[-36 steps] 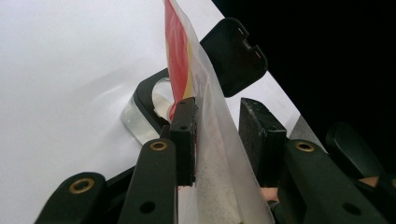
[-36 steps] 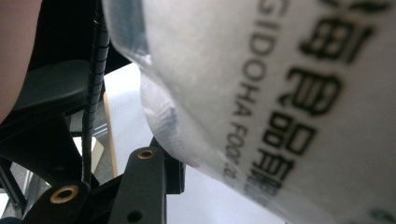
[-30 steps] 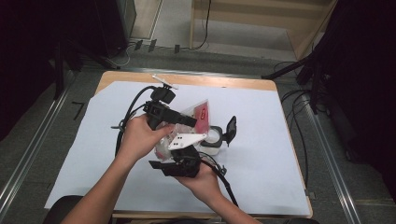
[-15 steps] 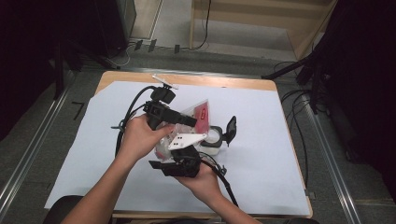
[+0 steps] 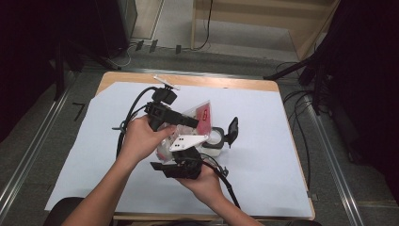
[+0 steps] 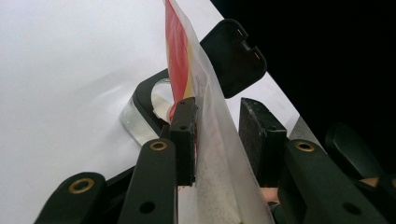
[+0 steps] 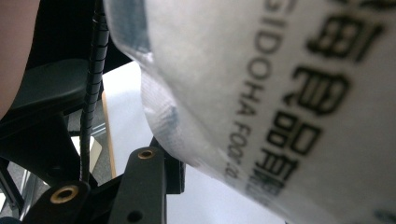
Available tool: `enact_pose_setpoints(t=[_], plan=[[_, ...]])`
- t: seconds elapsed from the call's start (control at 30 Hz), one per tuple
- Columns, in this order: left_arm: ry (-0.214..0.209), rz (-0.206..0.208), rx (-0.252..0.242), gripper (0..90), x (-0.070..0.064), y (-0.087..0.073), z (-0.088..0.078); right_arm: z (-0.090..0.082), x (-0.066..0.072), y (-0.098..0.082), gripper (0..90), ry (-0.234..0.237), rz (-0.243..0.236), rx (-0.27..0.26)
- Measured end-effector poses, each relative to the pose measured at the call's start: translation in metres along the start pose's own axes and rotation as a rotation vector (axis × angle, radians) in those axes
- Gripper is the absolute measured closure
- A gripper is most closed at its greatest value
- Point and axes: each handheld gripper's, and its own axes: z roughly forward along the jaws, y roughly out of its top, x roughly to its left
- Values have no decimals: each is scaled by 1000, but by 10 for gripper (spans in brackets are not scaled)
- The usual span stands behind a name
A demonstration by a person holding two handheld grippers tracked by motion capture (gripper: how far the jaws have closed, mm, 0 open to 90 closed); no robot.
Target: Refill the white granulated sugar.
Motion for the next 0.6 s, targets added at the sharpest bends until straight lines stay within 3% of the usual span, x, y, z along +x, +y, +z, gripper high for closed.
enact_pose_setpoints(t=[0.6], plan=[[-12, -10, -4, 672, -1, 0, 0, -1, 1, 1, 636, 0, 19, -8]])
